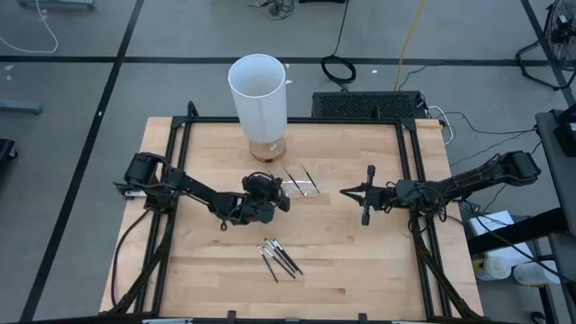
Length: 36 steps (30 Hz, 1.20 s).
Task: Pick & Place Makeup Supplies
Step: Put the makeup brush into the transparent organizer
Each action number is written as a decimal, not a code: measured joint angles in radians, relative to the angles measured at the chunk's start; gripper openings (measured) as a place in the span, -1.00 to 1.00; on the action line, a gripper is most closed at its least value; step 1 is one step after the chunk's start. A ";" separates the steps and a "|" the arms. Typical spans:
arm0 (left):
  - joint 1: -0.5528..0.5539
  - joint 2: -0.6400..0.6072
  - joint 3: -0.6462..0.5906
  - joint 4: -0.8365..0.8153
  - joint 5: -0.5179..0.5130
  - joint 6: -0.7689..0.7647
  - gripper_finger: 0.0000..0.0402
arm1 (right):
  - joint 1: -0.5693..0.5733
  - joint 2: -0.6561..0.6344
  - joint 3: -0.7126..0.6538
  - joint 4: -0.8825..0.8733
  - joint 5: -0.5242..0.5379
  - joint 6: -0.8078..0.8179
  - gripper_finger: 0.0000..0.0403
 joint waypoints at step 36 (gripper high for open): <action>-0.111 -0.469 0.001 -0.474 -0.333 0.400 -0.99 | -0.040 0.000 0.001 -0.019 -0.002 0.013 -1.00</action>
